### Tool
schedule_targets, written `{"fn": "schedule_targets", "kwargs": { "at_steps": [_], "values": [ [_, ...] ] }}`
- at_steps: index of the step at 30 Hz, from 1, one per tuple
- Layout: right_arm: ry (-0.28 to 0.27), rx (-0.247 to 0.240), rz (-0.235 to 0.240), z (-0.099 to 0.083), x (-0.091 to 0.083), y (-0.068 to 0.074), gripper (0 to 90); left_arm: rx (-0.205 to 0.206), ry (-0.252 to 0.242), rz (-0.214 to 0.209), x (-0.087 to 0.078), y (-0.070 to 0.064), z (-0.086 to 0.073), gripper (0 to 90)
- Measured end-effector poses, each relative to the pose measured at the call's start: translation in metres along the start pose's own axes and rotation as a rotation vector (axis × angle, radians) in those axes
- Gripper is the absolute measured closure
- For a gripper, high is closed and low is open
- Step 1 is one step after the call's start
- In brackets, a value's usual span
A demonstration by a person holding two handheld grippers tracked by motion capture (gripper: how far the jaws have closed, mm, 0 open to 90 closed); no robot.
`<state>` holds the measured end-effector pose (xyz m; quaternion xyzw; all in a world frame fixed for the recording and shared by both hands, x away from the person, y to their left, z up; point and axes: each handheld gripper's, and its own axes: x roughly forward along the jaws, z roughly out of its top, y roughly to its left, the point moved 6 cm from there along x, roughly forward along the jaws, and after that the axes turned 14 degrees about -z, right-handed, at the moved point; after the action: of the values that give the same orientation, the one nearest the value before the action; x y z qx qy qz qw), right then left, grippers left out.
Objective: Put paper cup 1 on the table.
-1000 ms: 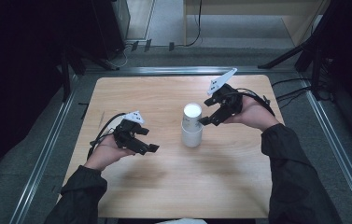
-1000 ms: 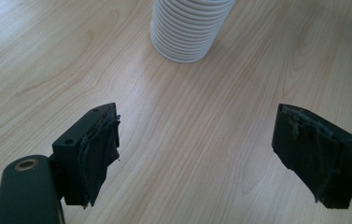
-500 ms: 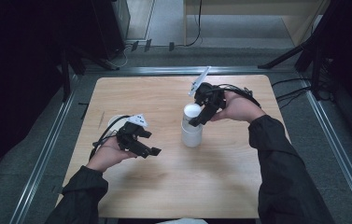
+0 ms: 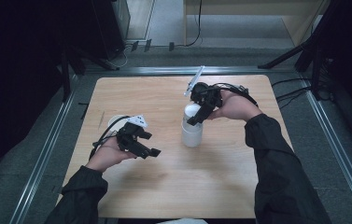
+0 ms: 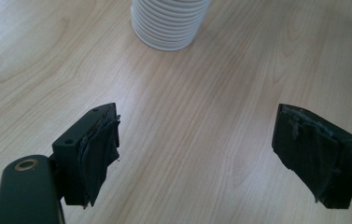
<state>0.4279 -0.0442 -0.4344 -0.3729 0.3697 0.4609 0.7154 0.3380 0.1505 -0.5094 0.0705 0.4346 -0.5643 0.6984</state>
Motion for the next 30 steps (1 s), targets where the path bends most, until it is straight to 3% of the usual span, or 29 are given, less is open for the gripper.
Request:
{"fn": "schedule_targets", "kwargs": {
  "at_steps": [7, 30],
  "values": [
    [0.022, 0.005, 0.000, 0.001, -0.003, 0.001, 32.6, -0.003, -0.001, 0.001, -0.001, 0.001, -0.001, 15.0],
    [0.021, 0.004, -0.010, 0.011, -0.022, -0.003, 33.9, -0.001, -0.003, -0.008, -0.001, 0.000, -0.001, 15.0]
  ]
}}
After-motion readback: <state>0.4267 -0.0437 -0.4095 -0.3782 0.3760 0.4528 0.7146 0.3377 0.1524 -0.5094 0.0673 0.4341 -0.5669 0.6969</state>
